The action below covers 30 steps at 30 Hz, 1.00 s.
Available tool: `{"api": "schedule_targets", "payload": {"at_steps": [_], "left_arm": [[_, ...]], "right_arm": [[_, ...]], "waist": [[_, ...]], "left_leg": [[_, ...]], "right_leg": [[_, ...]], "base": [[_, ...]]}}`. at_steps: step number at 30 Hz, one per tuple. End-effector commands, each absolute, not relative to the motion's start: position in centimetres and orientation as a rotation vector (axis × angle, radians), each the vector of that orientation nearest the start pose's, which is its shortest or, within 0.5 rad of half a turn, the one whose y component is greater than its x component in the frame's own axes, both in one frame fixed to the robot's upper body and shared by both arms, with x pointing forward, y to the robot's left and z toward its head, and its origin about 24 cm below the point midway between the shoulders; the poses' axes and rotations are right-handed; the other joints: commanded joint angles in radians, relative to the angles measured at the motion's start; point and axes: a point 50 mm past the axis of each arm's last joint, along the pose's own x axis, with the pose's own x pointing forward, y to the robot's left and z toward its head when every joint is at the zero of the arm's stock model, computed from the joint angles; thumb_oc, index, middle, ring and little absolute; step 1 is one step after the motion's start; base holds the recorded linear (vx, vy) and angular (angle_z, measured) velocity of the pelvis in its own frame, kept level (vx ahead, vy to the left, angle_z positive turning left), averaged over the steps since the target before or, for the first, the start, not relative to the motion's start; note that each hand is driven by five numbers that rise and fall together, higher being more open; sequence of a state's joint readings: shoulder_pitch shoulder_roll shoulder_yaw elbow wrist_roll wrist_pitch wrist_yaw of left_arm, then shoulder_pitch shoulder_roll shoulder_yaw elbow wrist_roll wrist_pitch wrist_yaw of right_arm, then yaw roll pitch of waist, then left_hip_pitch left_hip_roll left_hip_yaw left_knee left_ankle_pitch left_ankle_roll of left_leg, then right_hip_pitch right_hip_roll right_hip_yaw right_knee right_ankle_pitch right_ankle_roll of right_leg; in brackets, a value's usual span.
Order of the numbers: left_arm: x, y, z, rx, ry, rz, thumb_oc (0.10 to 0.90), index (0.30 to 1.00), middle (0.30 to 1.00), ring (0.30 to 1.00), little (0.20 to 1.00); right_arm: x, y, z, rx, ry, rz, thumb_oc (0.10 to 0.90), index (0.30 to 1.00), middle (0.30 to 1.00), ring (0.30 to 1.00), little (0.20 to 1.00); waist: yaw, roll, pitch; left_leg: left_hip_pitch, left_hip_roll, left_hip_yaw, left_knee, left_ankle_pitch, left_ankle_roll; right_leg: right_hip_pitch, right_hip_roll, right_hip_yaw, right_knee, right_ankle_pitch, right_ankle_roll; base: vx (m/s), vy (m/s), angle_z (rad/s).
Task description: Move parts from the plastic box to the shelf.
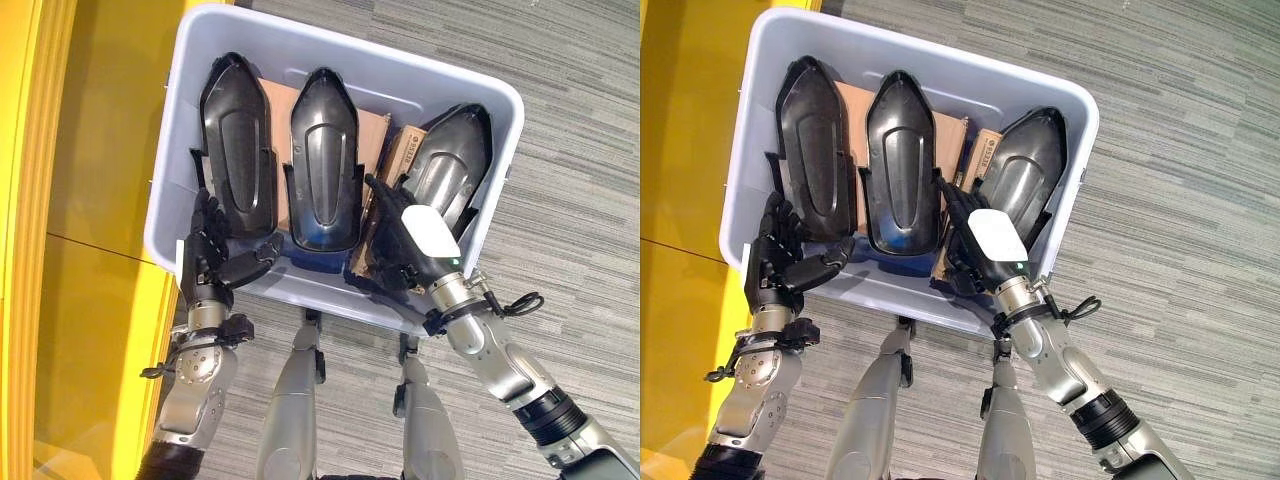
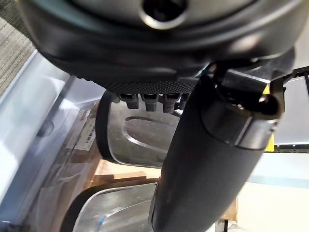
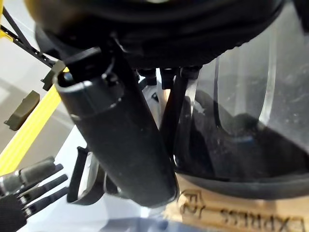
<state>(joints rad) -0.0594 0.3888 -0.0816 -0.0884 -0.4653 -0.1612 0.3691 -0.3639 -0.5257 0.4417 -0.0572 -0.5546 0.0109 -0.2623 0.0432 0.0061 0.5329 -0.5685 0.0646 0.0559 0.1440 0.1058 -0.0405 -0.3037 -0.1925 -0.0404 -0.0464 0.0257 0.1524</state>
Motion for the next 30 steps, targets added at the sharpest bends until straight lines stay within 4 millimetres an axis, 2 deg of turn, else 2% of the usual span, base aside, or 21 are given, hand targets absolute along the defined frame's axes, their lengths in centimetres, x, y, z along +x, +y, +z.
{"api": "schedule_targets", "payload": {"at_steps": [1, 10, 18, 30], "left_arm": [[24.5, 21.9, 14.1, -0.111, -0.487, 0.25, 0.9, 1.0, 1.0, 1.0, 1.0], [24.5, 21.8, 14.1, -0.107, -0.49, 0.243, 0.9, 1.0, 1.0, 1.0, 1.0], [24.6, 21.8, 13.6, -0.096, -0.467, 0.245, 0.9, 1.0, 1.0, 1.0, 1.0], [24.7, 21.7, 13.5, -0.08, -0.458, 0.242, 0.9, 1.0, 1.0, 1.0, 1.0]], "right_arm": [[28.7, -13.1, 16.7, -1.075, -0.762, -0.026, 0.9, 1.0, 1.0, 1.0, 1.0], [28.3, -14.1, 16.1, -1.139, -0.752, -0.088, 0.9, 1.0, 1.0, 1.0, 1.0], [28.7, -15.0, 13.4, -1.174, -0.622, -0.096, 0.9, 1.0, 1.0, 1.0, 1.0], [29.1, -16.0, 11.6, -1.16, -0.522, -0.153, 0.9, 1.0, 1.0, 1.0, 1.0]], "waist": [[-0.043, 0.009, -0.013], [-0.059, 0.017, -0.013], [-0.068, 0.026, -0.013], [-0.078, 0.047, -0.013]], "left_leg": [[-0.121, 0.043, 0.026, 0.19, -0.099, -0.018], [-0.141, 0.045, 0.035, 0.201, -0.105, -0.013], [-0.155, 0.049, 0.042, 0.216, -0.117, -0.013], [-0.185, 0.055, 0.055, 0.222, -0.115, -0.014]], "right_leg": [[0.038, -0.113, -0.014, 0.101, -0.089, 0.024], [-0.012, -0.109, 0.01, 0.133, -0.095, 0.024], [-0.05, -0.102, 0.028, 0.162, -0.11, 0.021], [-0.107, -0.093, 0.046, 0.196, -0.12, 0.016]], "base": [[-0.02, 0.029, -0.07], [-0.02, 0.017, -0.07], [-0.01, 0.0, -0.06], [0.0, 0.0, -0.02]]}}
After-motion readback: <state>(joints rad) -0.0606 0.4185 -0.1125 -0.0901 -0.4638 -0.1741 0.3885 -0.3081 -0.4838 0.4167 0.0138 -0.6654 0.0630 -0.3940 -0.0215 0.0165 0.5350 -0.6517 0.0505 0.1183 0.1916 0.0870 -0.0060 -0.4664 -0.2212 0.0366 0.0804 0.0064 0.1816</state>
